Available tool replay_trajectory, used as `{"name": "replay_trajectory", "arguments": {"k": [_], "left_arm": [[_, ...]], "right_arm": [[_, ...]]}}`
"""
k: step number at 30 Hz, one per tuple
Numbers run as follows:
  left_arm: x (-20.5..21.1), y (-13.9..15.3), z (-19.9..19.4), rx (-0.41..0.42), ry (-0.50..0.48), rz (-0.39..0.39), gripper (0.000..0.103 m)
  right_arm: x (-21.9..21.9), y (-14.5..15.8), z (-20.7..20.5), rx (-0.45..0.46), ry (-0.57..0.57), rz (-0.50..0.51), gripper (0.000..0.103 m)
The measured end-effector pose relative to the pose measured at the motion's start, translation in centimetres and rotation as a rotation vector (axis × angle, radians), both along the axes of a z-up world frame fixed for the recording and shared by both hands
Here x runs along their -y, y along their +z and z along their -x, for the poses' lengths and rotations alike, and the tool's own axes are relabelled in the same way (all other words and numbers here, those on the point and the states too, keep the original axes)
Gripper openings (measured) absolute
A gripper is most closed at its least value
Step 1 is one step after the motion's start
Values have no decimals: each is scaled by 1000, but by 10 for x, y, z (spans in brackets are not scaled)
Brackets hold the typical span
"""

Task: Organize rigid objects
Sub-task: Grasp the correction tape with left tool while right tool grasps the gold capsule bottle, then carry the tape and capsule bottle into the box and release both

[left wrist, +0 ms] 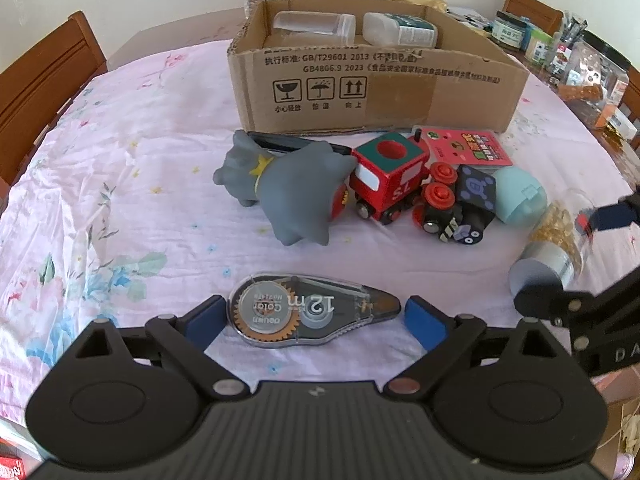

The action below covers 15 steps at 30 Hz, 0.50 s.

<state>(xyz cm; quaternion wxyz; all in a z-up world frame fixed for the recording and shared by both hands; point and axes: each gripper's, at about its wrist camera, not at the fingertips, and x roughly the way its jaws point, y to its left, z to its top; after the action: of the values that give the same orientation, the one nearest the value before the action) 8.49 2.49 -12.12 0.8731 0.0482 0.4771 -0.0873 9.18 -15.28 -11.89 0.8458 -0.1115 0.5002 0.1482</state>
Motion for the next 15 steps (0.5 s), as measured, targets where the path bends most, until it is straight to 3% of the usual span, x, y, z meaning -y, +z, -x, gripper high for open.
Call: {"name": "replay_trajectory", "arguments": {"k": [5,15], "left_arm": [[-2,1,0,-7,-42,1,96],[-2,2,-5,-22,-21,5,92]], "right_arm": [[-3,4,-4,-8,-18,20,103],[-6,10,-8,-18,-43,8,98]]}}
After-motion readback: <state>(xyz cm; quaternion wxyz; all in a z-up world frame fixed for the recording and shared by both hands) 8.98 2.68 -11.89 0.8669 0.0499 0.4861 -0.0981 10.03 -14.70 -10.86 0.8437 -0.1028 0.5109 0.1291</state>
